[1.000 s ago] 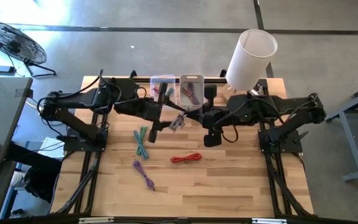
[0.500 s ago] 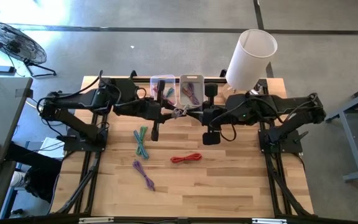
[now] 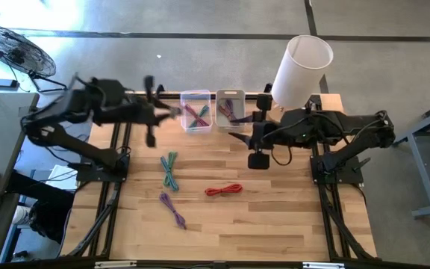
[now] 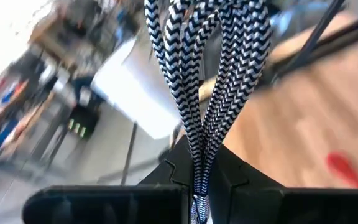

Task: Pick & Place USB Port
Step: Put the black patterned charger cable into the transparent bin

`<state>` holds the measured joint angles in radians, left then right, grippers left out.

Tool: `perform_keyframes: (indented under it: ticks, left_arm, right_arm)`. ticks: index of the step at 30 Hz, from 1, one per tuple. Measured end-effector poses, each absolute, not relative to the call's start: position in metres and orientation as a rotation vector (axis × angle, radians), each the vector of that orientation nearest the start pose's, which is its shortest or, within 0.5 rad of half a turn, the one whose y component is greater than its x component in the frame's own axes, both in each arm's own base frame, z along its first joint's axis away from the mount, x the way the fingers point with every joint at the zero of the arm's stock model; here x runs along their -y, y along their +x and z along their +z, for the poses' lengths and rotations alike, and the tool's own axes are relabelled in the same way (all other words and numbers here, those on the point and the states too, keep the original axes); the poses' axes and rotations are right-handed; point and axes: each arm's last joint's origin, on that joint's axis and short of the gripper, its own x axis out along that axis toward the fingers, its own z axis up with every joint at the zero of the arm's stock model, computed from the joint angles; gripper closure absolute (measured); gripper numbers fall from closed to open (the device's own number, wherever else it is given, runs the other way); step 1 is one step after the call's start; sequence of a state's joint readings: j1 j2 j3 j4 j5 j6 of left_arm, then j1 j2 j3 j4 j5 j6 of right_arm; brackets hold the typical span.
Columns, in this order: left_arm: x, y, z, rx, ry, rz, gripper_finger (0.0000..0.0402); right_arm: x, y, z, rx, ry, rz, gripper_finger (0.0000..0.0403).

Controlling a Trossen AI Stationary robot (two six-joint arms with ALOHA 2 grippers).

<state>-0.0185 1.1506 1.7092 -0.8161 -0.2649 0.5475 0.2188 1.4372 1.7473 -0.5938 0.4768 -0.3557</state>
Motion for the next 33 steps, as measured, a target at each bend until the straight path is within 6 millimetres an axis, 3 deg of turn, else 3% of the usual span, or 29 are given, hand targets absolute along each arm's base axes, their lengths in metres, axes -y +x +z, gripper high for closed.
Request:
perform_keyframes:
  ticks: [5, 12, 26, 33]
  left_arm:
    - [-0.031, 0.145, 0.495, -0.455, 0.546, 0.253, 0.0388]
    - [-0.073, 0.139, 0.483, -0.569, 0.379, 0.314, 0.0388]
    - [-0.169, 0.204, 0.421, -0.760, -0.089, 0.255, 0.0388]
    - [-0.203, 0.228, 0.387, -0.828, -0.276, 0.251, 0.0388]
  right_arm:
    - [-0.049, 0.284, 0.469, -0.333, -0.431, -0.233, 0.0264]
    - [-0.046, 0.283, 0.466, -0.367, -0.407, -0.265, 0.0263]
    - [-0.043, 0.279, 0.459, -0.443, -0.379, -0.337, 0.0263]
    - [-0.043, 0.279, 0.458, -0.453, -0.384, -0.332, 0.0263]
